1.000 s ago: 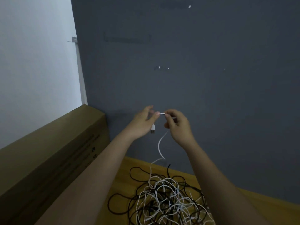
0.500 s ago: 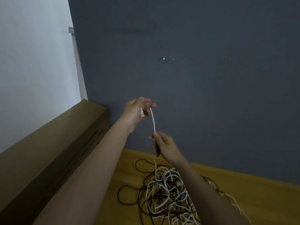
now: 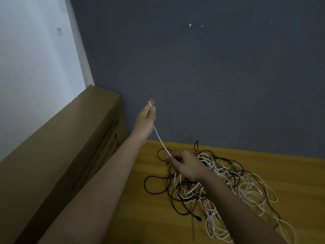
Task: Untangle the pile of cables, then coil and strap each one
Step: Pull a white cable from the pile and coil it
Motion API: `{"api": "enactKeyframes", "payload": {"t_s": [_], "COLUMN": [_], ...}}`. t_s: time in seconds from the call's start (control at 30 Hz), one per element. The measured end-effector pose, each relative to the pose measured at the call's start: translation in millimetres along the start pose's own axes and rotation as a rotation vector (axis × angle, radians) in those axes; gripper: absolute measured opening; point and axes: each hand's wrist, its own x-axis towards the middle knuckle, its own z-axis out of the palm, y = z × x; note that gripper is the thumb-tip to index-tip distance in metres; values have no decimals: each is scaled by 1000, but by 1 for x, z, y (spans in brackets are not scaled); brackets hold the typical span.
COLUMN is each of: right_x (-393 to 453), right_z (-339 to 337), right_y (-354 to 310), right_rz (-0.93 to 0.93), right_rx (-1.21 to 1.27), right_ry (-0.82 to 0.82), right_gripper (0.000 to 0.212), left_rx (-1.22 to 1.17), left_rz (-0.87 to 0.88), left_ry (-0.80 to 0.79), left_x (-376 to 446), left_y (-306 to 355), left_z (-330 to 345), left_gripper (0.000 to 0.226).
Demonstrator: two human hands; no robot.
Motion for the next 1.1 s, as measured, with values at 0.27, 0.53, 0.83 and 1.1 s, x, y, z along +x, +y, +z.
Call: {"api": "enactKeyframes", "payload": {"t_s": [0.27,0.53,0.83,1.1], "right_x": [14,42,41,-1], "right_z": [-32,-64,4,91], "right_y": [-41,-53,10,42], "right_rz": [-415,-202,171,369], "right_rx": [-484,108,433,466], "right_ry": [593,757,417,-5], "right_gripper": [20,12,12,30], "left_rx": [334,-4,-371,-544], "left_rz": [27,-43,-222,-369], "left_ry": [-293,-508,-566,-266], "left_x": [-13,-51,-65,-70], "left_y": [-4,2,-29,-63], "left_z": [-14,-12,-24,-20], "left_gripper": [48,44,44,29]}}
